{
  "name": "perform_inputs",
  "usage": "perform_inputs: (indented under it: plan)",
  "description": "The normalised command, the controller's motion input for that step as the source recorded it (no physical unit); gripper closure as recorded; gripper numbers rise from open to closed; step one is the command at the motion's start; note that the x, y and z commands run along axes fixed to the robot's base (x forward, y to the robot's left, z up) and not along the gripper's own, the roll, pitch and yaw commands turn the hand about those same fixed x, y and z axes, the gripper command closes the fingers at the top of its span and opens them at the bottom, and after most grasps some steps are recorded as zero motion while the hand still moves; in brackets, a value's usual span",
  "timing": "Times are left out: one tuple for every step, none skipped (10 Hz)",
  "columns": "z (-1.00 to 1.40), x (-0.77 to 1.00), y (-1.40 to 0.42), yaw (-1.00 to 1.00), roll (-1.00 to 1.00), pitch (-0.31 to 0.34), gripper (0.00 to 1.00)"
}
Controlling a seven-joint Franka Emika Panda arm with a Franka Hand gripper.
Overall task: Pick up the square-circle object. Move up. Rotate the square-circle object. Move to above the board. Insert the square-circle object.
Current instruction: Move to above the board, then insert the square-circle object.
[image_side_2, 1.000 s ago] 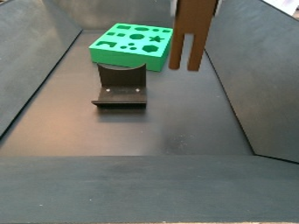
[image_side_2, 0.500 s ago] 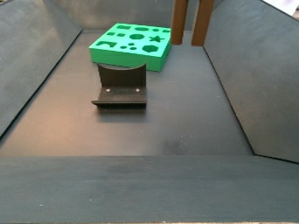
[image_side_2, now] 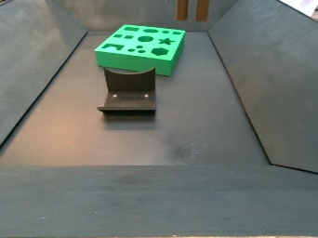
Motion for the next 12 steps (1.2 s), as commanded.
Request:
perform_inputs:
  plan:
    - [0.19, 0.16, -1.0, 0.0, 0.0, 0.11, 1.0]
    - [0.2, 0.17, -1.0, 0.0, 0.0, 0.11, 1.0]
    - [0.2, 0.17, -1.0, 0.0, -0.01, 0.118, 1.0]
    - [0.2, 0.19, -1.0, 0.01, 0.0, 0.12, 1.0]
    - [0.2, 0.2, -1.0, 0.01, -0.01, 0.118, 1.0]
    - [0.21, 0.22, -1.0, 0.01, 0.01, 0.121, 1.0]
    - [0.2, 0.24, -0.93, 0.01, 0.01, 0.121, 1.0]
    - [0.14, 0.19, -0.65, 0.01, 0.01, 0.127, 1.0]
    - [0.09, 0.14, -0.39, 0.01, 0.02, 0.119, 1.0]
    - [0.07, 0.1, -0.23, 0.01, 0.02, 0.099, 1.0]
    - [-0.07, 0.0, 0.0, 0.0, 0.0, -0.014, 1.0]
    - [-0.26, -0.21, 0.0, 0.0, -0.08, -0.123, 1.0]
